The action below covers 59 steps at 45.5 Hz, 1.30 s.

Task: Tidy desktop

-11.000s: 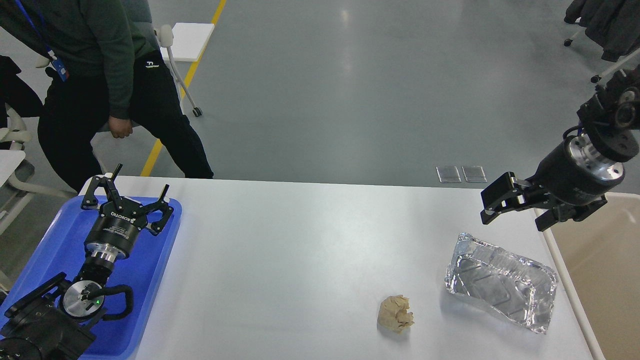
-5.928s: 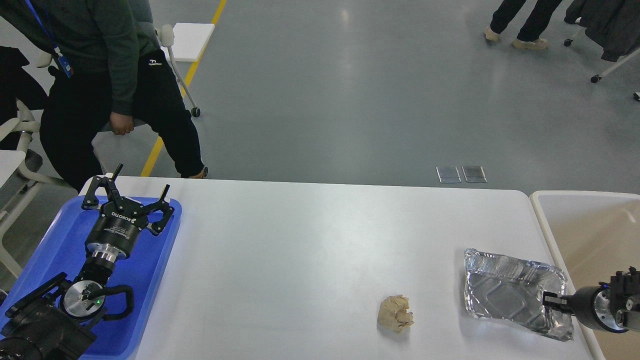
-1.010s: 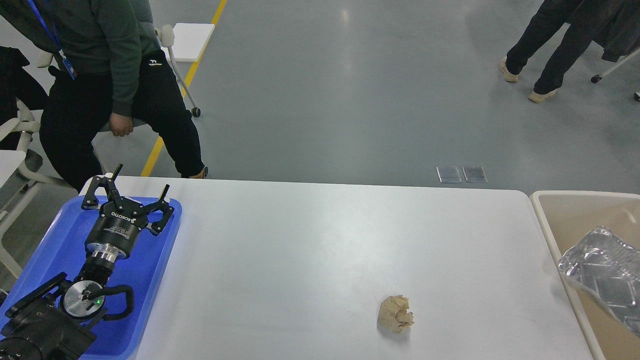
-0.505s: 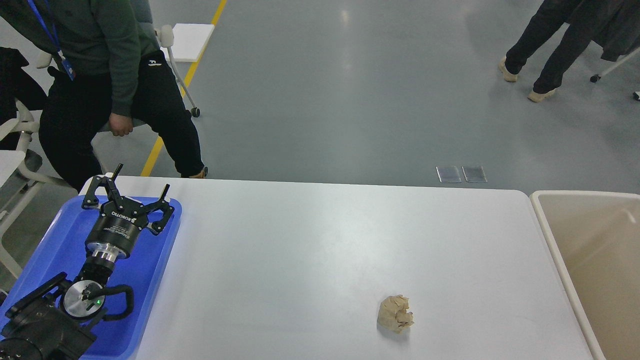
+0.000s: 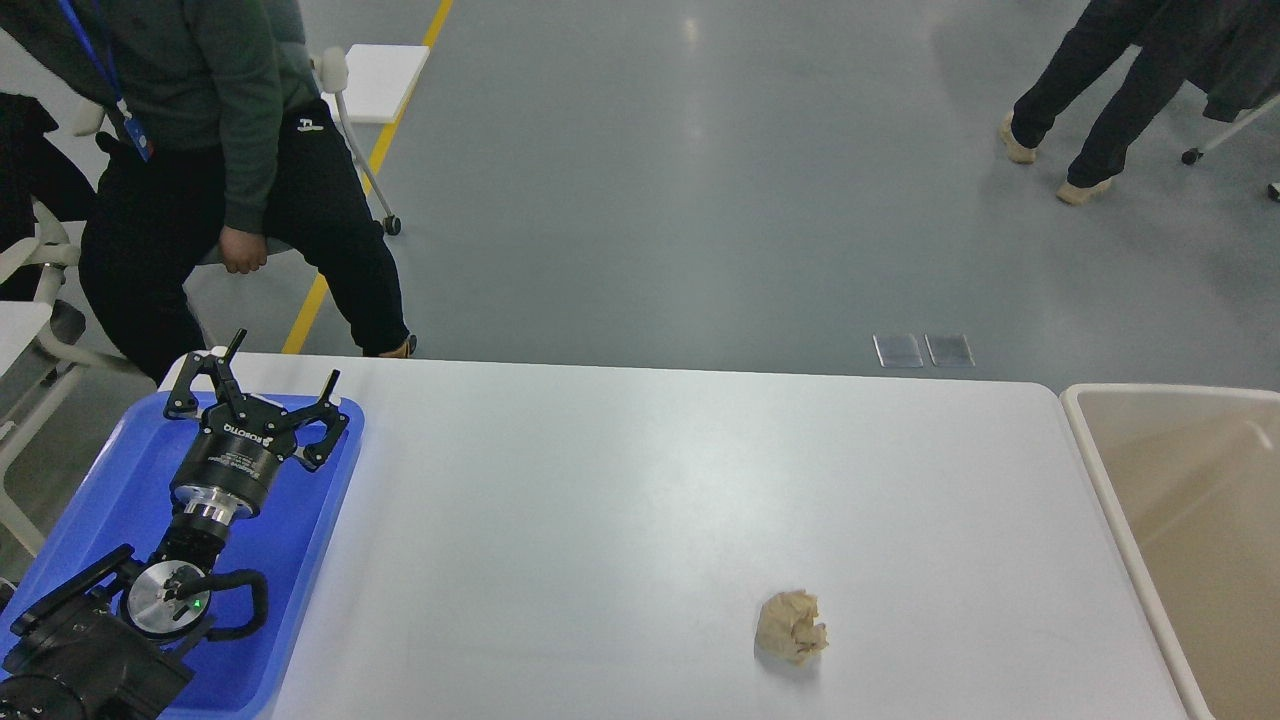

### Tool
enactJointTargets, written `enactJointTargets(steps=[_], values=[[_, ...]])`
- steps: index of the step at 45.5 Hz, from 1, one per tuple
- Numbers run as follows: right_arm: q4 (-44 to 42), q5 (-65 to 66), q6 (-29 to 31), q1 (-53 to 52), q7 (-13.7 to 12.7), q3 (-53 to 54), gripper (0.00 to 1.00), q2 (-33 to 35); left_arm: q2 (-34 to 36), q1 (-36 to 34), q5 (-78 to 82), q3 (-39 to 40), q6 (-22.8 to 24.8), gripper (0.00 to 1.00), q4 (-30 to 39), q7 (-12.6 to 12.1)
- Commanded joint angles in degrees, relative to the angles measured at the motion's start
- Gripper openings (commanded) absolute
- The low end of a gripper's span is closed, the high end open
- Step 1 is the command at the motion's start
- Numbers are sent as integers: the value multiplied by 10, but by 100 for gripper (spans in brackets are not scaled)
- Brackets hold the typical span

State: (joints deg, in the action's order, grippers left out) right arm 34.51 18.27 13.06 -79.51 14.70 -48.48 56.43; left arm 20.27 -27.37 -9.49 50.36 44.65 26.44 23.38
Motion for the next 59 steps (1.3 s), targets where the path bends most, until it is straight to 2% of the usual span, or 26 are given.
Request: enactJointTargets(steps=[1,10,21,30,36,48,59], values=[[14,53,125,-121,0,-3,100,5,-1,-1,0,0,0,99,0,0],[42,55,194,-201,0,-73,100,-25,-1,-1,0,0,0,99,0,0],[104,52,219,-296,0,-176,100,-98,-1,0,0,0,0,99,0,0],[193,53,291,-382,0,-247,100,-149,0,-1,0,0,0,99,0,0],[267,51,317,-439,0,-294,100,-187,-1,0,0,0,0,99,-1,0],[395,48,319,-509,0,-306,100,-245,0,0,0,0,0,99,-1,0],[435,38,319,-517,2,-271,100,-275,0,0,0,0,0,99,-1,0]])
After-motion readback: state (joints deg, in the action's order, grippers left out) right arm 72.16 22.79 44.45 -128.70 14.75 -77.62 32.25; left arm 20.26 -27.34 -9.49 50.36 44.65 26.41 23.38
